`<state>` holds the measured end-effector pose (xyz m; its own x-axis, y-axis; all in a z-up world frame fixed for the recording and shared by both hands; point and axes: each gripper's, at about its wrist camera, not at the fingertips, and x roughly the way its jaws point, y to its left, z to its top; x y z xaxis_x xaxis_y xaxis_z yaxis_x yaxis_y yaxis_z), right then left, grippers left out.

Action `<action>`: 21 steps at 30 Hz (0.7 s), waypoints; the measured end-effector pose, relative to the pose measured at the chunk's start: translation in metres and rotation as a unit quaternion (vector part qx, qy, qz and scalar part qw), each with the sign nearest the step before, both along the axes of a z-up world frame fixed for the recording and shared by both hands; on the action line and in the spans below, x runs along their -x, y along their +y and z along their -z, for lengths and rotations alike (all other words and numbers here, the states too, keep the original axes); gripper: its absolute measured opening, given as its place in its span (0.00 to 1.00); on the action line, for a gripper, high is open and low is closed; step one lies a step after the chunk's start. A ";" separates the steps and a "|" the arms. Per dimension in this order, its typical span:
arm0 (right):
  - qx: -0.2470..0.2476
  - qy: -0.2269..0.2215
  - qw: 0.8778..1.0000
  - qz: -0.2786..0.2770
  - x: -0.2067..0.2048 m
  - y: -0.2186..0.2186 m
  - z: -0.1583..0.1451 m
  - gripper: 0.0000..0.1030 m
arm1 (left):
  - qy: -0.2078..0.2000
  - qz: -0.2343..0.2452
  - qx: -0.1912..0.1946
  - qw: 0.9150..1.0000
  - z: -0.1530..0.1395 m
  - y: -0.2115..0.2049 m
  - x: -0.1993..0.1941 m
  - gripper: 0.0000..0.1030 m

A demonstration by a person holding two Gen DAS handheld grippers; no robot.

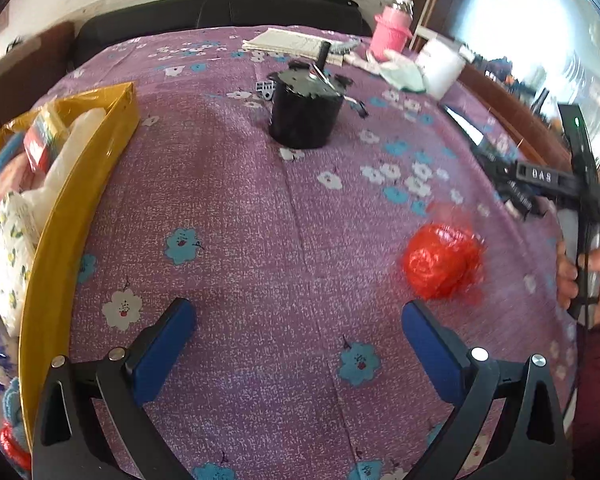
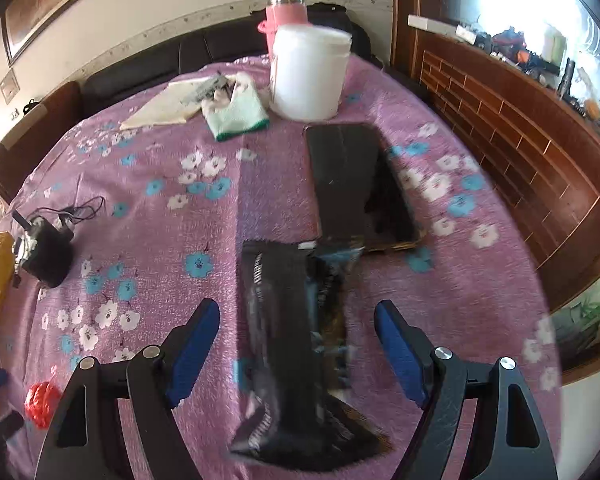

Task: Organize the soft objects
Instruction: 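Grasp and lift the red bag with the left gripper while the right grasps the black wrapper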

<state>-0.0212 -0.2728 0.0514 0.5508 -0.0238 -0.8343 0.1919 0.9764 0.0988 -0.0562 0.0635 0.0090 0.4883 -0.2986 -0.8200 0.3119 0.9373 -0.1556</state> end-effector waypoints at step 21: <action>-0.003 -0.024 1.000 -0.017 0.008 0.006 0.006 0.56 | -0.021 0.175 -0.098 0.979 0.004 -0.133 -0.008 0.87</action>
<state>-0.0288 -0.2670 0.0454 0.5903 0.0005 -0.8072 0.1544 0.9815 0.1135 -0.0483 -0.0695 0.0055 0.4186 -0.2929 -0.8596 0.6217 0.7824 0.0361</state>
